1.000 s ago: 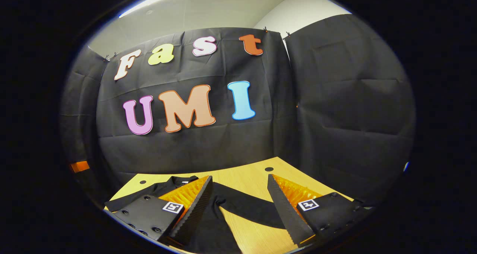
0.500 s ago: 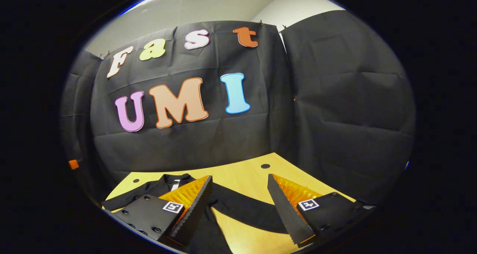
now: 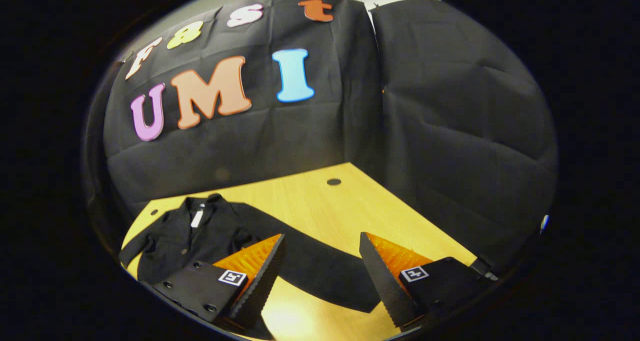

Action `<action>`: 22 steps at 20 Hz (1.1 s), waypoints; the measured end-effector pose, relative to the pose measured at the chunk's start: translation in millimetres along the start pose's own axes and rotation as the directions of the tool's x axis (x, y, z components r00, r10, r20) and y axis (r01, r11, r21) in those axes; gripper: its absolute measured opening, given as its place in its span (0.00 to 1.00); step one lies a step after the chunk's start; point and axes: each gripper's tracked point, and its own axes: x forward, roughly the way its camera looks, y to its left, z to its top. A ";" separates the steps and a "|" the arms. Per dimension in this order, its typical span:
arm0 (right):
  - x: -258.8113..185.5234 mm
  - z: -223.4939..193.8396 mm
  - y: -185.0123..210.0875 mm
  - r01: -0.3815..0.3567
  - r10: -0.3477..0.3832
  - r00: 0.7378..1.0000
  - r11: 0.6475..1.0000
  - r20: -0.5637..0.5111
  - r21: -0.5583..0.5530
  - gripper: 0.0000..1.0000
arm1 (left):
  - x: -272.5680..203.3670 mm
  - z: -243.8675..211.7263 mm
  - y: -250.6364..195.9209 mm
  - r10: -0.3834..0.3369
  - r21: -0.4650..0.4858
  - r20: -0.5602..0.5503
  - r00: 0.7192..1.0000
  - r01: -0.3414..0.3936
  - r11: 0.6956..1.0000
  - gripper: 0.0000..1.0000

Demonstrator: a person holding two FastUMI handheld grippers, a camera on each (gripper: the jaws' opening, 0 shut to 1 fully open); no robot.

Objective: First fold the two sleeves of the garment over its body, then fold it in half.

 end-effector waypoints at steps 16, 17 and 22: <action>71.2 -135.2 -48.1 -0.004 -0.039 0.925 0.994 -0.379 -0.111 0.97 | -20.8 -3.3 22.7 0.103 0.036 -0.001 0.995 -0.103 0.994 0.93; 74.0 -134.9 -47.5 -0.002 -0.036 0.930 0.995 -0.367 -0.103 0.97 | -20.5 -4.1 21.8 0.104 0.037 -0.002 0.995 -0.104 0.994 0.92; 72.8 -137.0 -46.4 -0.002 -0.028 0.946 0.996 -0.323 -0.092 0.98 | -16.7 -15.3 17.7 0.096 0.039 -0.028 0.995 -0.095 0.995 0.93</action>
